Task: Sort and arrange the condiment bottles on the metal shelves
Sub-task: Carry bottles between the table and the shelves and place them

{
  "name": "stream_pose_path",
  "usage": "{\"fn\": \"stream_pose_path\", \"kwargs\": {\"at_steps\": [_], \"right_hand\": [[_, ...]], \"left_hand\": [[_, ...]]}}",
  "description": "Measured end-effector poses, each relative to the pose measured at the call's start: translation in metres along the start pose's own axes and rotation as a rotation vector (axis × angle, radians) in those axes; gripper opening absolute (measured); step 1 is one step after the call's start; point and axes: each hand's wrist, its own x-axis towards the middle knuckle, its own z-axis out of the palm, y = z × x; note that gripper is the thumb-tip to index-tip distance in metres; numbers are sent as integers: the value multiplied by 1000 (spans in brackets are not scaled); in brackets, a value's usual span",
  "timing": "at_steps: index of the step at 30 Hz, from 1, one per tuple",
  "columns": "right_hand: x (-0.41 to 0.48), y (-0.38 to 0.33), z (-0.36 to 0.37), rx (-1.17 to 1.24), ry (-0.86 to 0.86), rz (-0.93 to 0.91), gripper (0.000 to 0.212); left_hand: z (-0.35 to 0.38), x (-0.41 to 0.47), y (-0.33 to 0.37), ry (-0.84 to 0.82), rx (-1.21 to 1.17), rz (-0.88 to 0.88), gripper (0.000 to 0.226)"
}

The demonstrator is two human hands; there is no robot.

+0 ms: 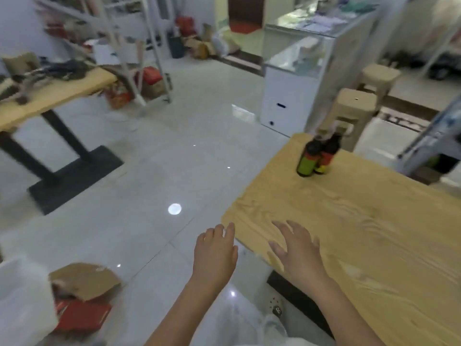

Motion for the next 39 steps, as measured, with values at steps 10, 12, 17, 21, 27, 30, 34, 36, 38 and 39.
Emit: {"fn": "stream_pose_path", "kwargs": {"at_steps": [10,12,17,21,27,30,34,36,38,39], "right_hand": [[54,119,-40,147,28,227,51],[72,135,-45,155,24,238,51],[131,171,-59,201,22,258,52],[187,196,-73,251,81,222,53],[285,208,-113,355,280,203,63],[322,209,-126,421,339,201,67],[343,206,-125,687,258,108,62],[343,200,-119,733,248,88,46],[341,194,-115,749,281,94,36],[341,192,-114,748,295,93,34]], "left_hand": [[13,104,105,-74,-45,213,49],[17,126,118,-93,-34,200,47],[25,184,145,-109,-51,179,54],[27,241,160,-101,-132,112,62],[29,345,194,16,-542,-74,69],[32,377,213,80,-804,-138,38],[40,387,220,40,-980,-251,17],[44,386,218,39,-967,-251,19],[44,387,216,24,-952,-251,22],[43,387,215,13,-943,-247,22]]}}
